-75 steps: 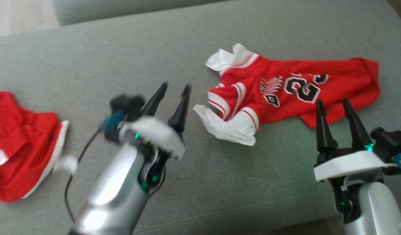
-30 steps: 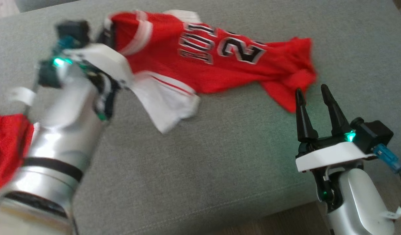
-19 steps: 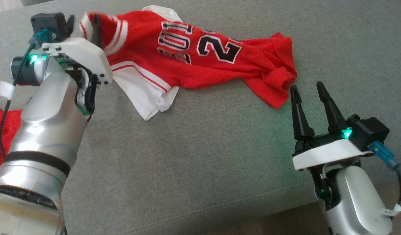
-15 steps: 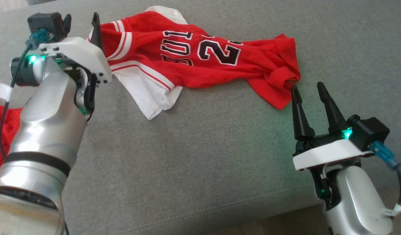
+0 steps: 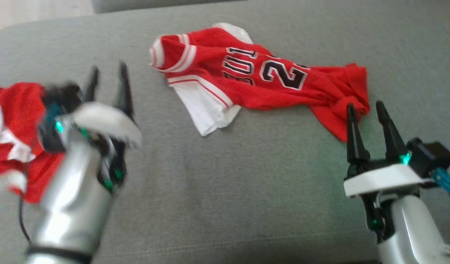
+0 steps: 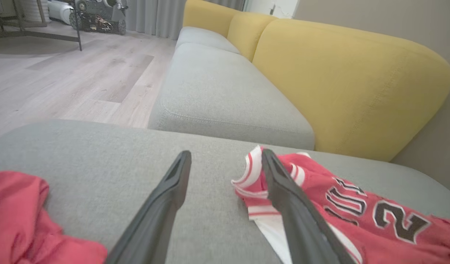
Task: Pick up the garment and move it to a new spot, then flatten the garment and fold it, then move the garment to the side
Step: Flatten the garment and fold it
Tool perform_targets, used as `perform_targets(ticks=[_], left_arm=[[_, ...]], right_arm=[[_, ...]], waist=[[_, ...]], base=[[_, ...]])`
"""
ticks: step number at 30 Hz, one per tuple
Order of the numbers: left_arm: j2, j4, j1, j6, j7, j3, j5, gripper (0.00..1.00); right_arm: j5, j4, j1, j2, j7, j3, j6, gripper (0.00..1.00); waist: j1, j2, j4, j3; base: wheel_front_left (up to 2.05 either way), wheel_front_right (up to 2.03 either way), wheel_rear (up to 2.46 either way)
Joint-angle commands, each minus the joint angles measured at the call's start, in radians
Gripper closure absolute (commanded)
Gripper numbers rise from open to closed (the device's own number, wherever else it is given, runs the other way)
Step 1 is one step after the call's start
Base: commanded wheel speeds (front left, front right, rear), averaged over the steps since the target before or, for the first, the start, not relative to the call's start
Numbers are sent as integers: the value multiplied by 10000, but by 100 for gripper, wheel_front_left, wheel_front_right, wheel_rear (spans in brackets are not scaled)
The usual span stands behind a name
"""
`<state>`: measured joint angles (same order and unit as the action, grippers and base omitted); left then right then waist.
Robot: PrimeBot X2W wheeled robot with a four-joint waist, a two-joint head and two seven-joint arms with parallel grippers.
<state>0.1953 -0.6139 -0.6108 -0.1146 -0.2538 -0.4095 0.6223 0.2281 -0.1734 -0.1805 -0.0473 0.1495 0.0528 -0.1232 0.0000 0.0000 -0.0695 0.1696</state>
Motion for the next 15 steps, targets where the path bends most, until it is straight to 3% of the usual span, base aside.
perform_targets(ticks=[1,8,15], left_arm=[[18,765,493,184,-78,234,-96,0],[-695,2050,2578,194,-79,341,-373,0],[-1129,2547,3425,330,-79,471,-902,0]], right_arm=[[97,400,110,-30,107,136,-75,0],[59,396,625,-30,128,-265,-75,0],[-2,504,652,-30,-22,-186,-75,0]], waist=[[0,0,458,-374],[0,0,874,-690],[0,0,691,-771]], base=[[0,0,0],[0,0,0],[0,0,0]])
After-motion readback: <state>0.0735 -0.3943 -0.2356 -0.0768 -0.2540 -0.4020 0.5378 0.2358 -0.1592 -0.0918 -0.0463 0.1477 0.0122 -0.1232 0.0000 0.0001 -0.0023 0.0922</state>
